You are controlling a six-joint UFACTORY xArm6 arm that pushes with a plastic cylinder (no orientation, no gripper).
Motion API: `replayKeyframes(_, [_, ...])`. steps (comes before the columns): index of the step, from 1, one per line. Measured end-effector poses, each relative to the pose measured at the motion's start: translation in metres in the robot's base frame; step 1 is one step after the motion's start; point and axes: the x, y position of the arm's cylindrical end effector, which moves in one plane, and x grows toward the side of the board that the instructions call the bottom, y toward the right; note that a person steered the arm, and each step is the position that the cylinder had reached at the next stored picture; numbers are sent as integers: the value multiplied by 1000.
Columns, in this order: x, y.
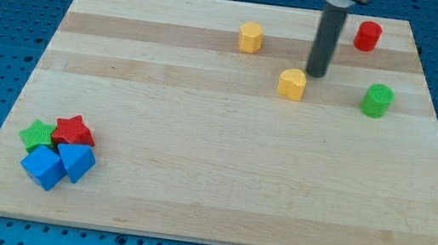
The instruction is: Slide the heart bottom right of the hexagon
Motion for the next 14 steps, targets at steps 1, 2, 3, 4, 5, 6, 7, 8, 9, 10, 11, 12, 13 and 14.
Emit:
replayKeyframes(1, [16, 36])
replayKeyframes(2, [19, 32])
replayKeyframes(3, [62, -7])
replayKeyframes(4, [63, -8])
replayKeyframes(5, [73, -21])
replayKeyframes(6, [82, -42])
replayKeyframes(7, [82, -42])
replayKeyframes(8, [66, -44])
replayKeyframes(9, [34, -54])
replayKeyframes(10, [12, -62])
replayKeyframes(11, [-4, -71])
replayKeyframes(12, [-13, -76])
replayKeyframes(13, [-19, -79])
replayKeyframes(14, [-20, -77])
